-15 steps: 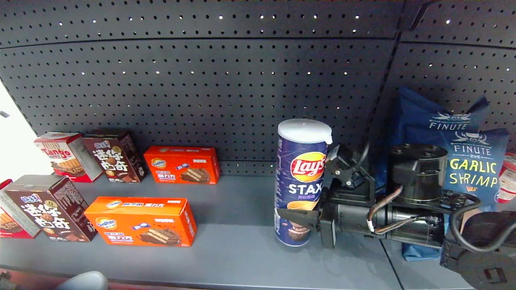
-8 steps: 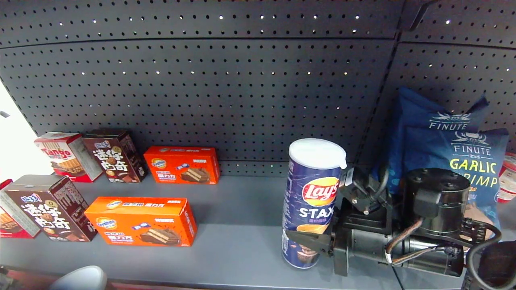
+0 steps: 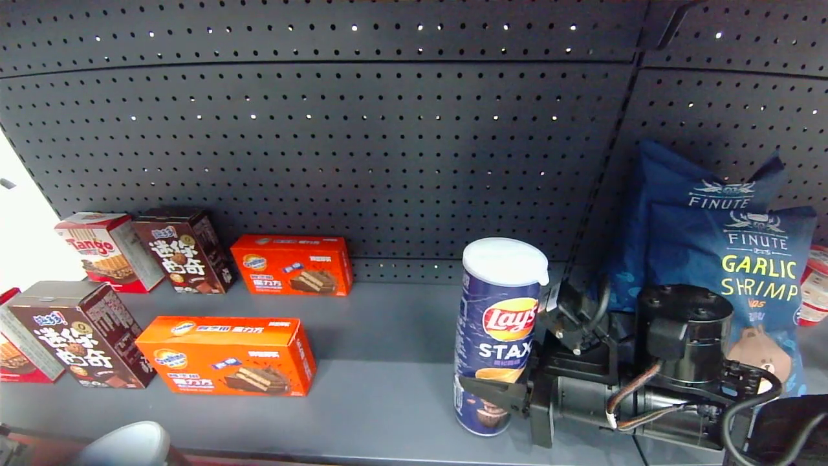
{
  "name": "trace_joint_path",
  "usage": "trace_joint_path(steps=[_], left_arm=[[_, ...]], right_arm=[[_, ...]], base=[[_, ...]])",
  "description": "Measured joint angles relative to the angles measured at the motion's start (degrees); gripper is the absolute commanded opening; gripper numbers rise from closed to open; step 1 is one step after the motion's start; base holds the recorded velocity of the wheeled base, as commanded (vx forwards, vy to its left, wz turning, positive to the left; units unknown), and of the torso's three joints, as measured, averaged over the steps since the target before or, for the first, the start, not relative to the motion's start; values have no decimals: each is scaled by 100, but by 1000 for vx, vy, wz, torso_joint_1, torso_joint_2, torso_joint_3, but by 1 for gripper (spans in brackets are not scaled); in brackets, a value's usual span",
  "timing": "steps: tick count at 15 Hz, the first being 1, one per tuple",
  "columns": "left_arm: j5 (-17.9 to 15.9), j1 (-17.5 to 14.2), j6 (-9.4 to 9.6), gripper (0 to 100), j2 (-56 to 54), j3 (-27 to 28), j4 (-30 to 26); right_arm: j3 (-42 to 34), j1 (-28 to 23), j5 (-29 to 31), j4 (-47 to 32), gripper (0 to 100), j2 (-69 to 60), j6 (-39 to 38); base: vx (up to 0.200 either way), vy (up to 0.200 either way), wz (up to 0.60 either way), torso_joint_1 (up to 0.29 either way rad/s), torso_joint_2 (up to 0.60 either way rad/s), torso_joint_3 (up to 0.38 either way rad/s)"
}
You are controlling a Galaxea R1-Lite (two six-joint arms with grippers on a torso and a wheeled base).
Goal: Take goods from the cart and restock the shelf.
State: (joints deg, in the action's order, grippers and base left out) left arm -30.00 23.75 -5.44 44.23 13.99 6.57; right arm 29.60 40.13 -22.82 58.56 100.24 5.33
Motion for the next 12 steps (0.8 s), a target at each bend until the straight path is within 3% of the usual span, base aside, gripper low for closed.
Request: trace_joint_path(steps=[9,10,12], left_arm=[[1,0,0,0,6,-41,-17],[0,1,0,0,6,-55,-20],[1,6,0,0,4,-69,-17]], right_arm=[[-46,-83,-30,375,0,441,50],[-66,-78,-30,378,100,444,57],[-102,-61,-24,351,100,446,59]], base=[[0,0,0,0,0,0],[0,0,0,0,0,0],[0,0,0,0,0,0]])
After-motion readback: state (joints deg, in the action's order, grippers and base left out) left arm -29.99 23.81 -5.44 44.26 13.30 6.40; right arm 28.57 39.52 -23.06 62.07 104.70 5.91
